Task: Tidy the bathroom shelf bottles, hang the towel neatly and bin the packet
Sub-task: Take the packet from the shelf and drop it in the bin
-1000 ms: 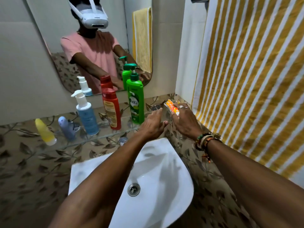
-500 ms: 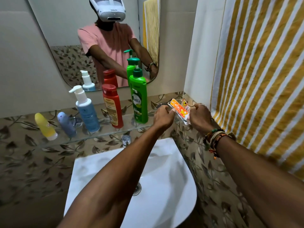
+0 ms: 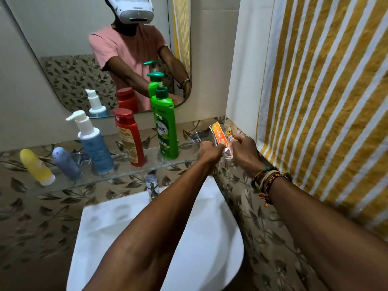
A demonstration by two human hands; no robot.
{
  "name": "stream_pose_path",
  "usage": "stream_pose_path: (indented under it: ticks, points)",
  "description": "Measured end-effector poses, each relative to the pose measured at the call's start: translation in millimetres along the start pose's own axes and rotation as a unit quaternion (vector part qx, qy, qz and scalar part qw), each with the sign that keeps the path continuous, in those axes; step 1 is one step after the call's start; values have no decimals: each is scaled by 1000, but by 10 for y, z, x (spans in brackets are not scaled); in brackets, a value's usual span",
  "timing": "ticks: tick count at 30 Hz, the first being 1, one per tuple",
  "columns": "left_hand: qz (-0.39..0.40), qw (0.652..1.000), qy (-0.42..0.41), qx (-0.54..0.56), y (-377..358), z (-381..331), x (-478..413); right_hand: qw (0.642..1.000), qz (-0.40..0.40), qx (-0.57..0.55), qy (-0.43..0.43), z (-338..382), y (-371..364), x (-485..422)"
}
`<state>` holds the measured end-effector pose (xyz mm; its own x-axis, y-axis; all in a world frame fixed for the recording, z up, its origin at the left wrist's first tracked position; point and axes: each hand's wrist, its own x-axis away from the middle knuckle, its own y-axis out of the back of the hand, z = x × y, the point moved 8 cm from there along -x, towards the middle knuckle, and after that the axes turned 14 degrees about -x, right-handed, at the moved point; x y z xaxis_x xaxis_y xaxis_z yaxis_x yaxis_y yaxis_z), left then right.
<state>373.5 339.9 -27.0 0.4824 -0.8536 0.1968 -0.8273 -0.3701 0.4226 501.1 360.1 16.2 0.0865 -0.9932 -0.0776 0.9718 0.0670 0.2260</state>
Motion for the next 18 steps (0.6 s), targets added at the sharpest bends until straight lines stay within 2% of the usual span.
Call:
stream_pose_path:
  ticks: [12, 18]
  points:
    - [62, 991, 66, 101, 80, 229, 55, 996, -11, -78, -44, -72, -31, 32]
    - [88, 987, 72, 109, 261, 303, 248, 990, -31, -116, -77, -123, -92, 172]
